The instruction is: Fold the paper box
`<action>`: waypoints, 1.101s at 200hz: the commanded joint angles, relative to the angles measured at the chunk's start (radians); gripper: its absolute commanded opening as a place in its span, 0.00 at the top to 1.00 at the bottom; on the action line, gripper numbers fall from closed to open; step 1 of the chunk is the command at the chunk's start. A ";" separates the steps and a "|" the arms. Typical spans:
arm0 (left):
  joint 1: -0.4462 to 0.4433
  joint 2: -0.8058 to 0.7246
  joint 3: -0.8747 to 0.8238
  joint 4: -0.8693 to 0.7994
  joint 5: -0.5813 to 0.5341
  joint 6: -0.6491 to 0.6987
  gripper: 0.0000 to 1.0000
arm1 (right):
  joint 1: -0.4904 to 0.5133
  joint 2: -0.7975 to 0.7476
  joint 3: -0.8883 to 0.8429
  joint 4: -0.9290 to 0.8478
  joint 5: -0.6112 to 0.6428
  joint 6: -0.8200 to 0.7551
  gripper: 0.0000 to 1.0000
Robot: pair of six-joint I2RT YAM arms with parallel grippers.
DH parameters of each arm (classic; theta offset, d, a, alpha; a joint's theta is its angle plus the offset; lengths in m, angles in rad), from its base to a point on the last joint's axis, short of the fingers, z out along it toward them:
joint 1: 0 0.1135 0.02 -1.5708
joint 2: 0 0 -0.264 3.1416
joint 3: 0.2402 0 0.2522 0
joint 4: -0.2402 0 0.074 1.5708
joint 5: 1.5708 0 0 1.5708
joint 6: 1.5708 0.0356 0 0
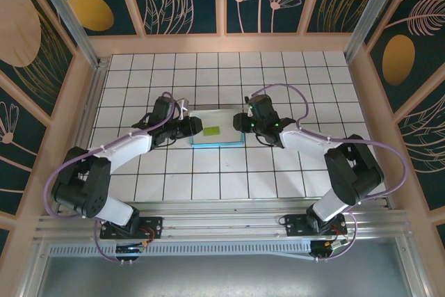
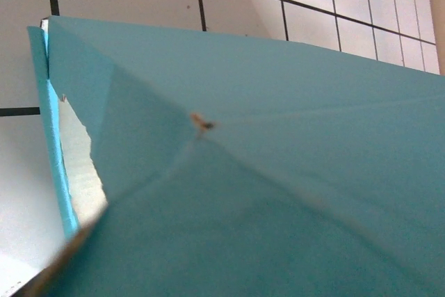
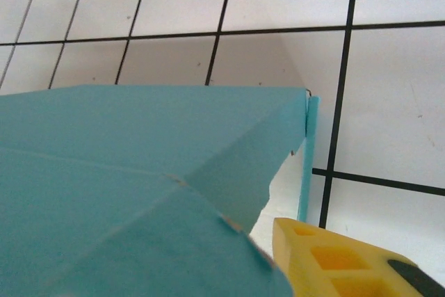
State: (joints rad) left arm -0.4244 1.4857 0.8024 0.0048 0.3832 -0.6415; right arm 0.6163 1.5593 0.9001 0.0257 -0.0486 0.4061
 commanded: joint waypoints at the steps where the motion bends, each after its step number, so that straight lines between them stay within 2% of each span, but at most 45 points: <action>1: -0.007 -0.048 -0.028 0.026 0.014 -0.026 0.64 | 0.009 -0.049 -0.010 -0.012 0.023 0.013 0.58; 98: -0.037 -0.276 -0.095 0.000 0.011 -0.108 0.65 | 0.010 -0.265 -0.013 -0.141 0.004 0.019 0.47; 121: -0.037 -0.350 -0.045 -0.075 -0.029 -0.096 0.65 | 0.005 -0.331 0.017 -0.186 0.010 0.030 0.44; 144: -0.037 -0.392 0.027 -0.166 -0.146 -0.087 0.63 | -0.050 -0.363 0.054 -0.188 -0.052 0.101 0.42; 157: -0.035 -0.383 0.091 -0.225 -0.220 -0.094 0.60 | -0.129 -0.341 0.086 -0.187 -0.164 0.191 0.44; 169: -0.018 -0.349 0.158 -0.270 -0.239 -0.117 0.60 | -0.197 -0.293 0.139 -0.214 -0.274 0.260 0.46; 188: 0.040 -0.262 0.271 -0.337 -0.196 -0.149 0.61 | -0.262 -0.198 0.249 -0.287 -0.391 0.281 0.46; 220: 0.177 -0.117 0.380 -0.428 -0.087 -0.173 0.65 | -0.319 0.020 0.458 -0.507 -0.497 0.250 0.48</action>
State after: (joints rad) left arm -0.3290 1.2793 1.1301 -0.2771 0.2337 -0.7734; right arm 0.3244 1.4506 1.2358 -0.2764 -0.3923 0.6403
